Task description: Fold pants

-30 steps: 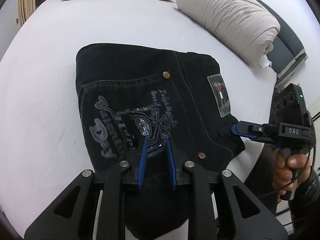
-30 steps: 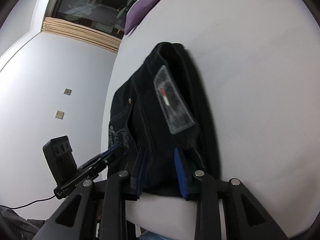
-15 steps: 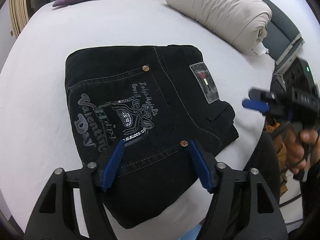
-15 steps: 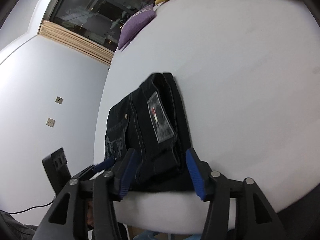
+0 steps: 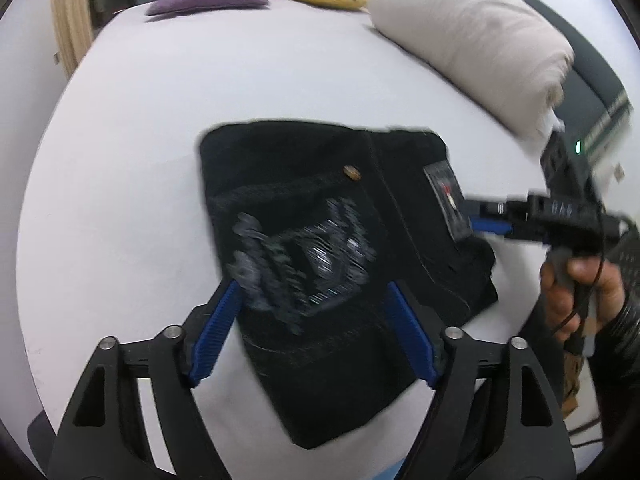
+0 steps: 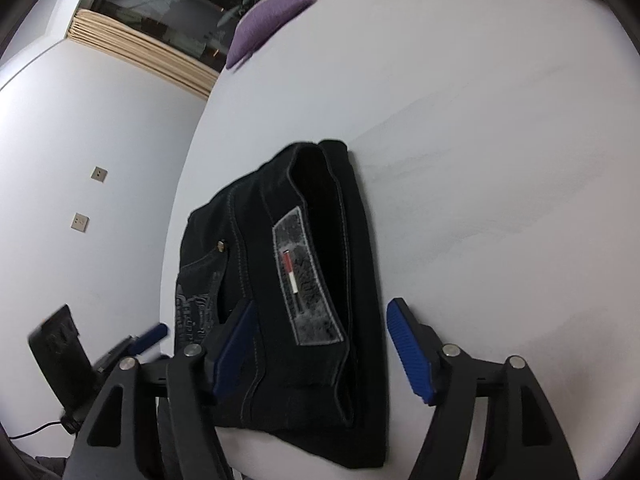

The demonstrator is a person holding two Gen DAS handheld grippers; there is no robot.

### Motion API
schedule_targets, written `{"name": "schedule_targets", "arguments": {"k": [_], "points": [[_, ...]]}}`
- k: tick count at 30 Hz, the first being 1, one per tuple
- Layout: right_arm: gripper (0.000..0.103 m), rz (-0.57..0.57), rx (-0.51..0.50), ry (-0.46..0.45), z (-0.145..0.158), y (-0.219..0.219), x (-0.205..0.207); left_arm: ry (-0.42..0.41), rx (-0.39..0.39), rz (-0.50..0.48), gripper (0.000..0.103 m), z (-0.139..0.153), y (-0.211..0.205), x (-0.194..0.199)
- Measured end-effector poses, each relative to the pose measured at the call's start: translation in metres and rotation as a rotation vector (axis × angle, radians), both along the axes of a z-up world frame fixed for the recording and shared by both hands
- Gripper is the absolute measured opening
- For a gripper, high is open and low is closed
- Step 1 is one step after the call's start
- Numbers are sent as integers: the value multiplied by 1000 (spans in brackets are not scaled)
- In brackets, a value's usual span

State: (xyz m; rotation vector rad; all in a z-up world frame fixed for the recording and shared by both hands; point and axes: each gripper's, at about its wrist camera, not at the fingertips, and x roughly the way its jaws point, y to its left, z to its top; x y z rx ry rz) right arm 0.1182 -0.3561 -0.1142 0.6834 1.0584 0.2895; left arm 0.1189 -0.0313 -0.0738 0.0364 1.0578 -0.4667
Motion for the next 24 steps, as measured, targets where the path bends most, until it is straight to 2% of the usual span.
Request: {"name": "schedule_targets", "arguments": {"k": [1,3,10,15,16,19,21,24], "points": [[73,7,1,8,-4,1,4,4,-14,19,84,-1,7,5],[73,29,12,8,-8,3,10,41,-51,50,85,-10,20,16],[73,78,72,4,-15,3,30,248,-249,141,84,-57,54,54],[68,101,97,3,-17,5,36,287,-316,105,82,-64,49,67],[62,102,94,4,-18,5,37,295,-328,87,72,-64,45,69],[46,86,73,24,-21,4,37,301,-277,45,62,-66,29,72],[40,78,58,31,-21,5,36,298,-271,44,57,-66,25,74],[30,79,-8,22,-12,15,30,292,-279,49,41,-62,29,74]]}}
